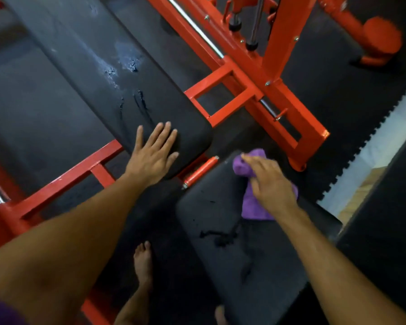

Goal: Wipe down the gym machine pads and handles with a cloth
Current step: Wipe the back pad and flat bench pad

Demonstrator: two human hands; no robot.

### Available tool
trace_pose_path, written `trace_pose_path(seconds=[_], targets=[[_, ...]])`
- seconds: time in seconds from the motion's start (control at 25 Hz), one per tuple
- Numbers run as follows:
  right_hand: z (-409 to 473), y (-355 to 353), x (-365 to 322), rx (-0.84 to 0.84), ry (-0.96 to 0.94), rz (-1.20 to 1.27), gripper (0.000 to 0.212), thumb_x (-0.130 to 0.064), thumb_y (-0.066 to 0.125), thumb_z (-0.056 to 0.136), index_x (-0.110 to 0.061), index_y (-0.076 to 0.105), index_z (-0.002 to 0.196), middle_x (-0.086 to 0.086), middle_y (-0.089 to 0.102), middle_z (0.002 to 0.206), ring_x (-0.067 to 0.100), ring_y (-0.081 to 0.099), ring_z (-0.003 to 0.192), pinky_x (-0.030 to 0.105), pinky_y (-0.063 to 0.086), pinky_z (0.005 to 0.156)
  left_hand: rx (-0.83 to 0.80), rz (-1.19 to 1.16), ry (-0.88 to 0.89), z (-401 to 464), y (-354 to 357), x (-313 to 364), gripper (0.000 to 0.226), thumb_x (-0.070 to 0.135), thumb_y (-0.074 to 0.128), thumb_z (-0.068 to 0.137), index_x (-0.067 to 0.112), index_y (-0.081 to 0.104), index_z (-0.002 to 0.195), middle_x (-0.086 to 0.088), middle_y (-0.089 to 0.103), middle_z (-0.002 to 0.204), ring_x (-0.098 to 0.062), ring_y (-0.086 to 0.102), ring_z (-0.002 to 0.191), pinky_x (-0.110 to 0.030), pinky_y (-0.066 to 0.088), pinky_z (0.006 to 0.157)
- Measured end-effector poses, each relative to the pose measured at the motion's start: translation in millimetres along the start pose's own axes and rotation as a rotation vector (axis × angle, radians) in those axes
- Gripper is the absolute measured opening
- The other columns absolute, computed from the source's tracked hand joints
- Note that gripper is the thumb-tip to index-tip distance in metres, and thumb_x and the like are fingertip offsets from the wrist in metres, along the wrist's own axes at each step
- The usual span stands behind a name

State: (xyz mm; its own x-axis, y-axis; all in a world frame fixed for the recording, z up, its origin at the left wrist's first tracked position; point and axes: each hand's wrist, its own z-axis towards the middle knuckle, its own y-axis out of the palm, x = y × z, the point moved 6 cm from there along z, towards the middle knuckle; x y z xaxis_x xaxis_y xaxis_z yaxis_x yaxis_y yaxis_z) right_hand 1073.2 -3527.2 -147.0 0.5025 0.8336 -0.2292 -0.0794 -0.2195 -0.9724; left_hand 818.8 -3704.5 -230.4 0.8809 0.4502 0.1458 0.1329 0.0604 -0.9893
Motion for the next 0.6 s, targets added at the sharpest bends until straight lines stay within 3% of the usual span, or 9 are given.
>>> trace_pose_path(seconds=[0.12,0.24,0.32,0.44,0.52,0.6], targets=[[67,30,-19,-0.104,-0.006,-0.137,0.046,-0.033,0.053,0.084,-0.025,0.063,0.128,0.002,0.062,0.122,0.033,0.055,0.112,0.047,0.048,0.095,0.039,0.000,0.081,20,8,-1,0.064,0.050,0.025,0.108,0.019,0.022,0.164,-0.003,0.014,0.173,-0.021,0.009,0.160,-0.059,0.006,0.126],[63,39,-44,-0.118,0.030,-0.216,0.039,-0.041,0.054,0.080,-0.027,0.066,0.115,-0.001,0.060,0.122,0.032,0.051,0.122,0.050,0.045,0.097,0.101,-0.040,0.097,12,8,-2,0.063,0.047,0.029,0.108,0.018,0.024,0.164,-0.004,0.016,0.172,-0.021,0.010,0.160,-0.059,0.009,0.126],[41,48,-91,-0.155,-0.085,-0.166,0.038,-0.040,0.055,0.078,-0.027,0.068,0.111,-0.002,0.063,0.120,0.032,0.053,0.120,0.053,0.037,0.106,0.120,-0.041,0.108,14,6,-2,0.064,0.045,0.031,0.107,0.017,0.025,0.163,-0.005,0.017,0.172,-0.022,0.011,0.160,-0.059,0.010,0.126],[-3,71,-170,-0.289,-0.426,-0.083,0.038,-0.042,0.054,0.080,-0.026,0.068,0.111,-0.001,0.064,0.117,0.030,0.053,0.116,0.053,0.034,0.107,0.117,-0.046,0.118,13,6,-2,0.064,0.044,0.034,0.106,0.017,0.025,0.163,-0.006,0.017,0.172,-0.022,0.012,0.159,-0.058,0.009,0.126],[5,72,-158,-0.343,-0.593,-0.133,0.040,-0.044,0.055,0.083,-0.026,0.067,0.116,0.000,0.063,0.119,0.028,0.053,0.116,0.050,0.041,0.101,0.127,-0.044,0.127,13,6,-2,0.064,0.044,0.034,0.106,0.017,0.026,0.163,-0.006,0.018,0.172,-0.022,0.013,0.159,-0.058,0.010,0.126],[44,61,-100,-0.242,-0.490,-0.229,0.039,-0.037,0.063,0.079,-0.023,0.069,0.115,0.004,0.064,0.116,0.031,0.056,0.110,0.047,0.047,0.092,0.129,-0.058,0.133,14,5,-4,0.064,0.043,0.035,0.105,0.016,0.027,0.163,-0.007,0.019,0.171,-0.023,0.014,0.159,-0.058,0.011,0.126]])
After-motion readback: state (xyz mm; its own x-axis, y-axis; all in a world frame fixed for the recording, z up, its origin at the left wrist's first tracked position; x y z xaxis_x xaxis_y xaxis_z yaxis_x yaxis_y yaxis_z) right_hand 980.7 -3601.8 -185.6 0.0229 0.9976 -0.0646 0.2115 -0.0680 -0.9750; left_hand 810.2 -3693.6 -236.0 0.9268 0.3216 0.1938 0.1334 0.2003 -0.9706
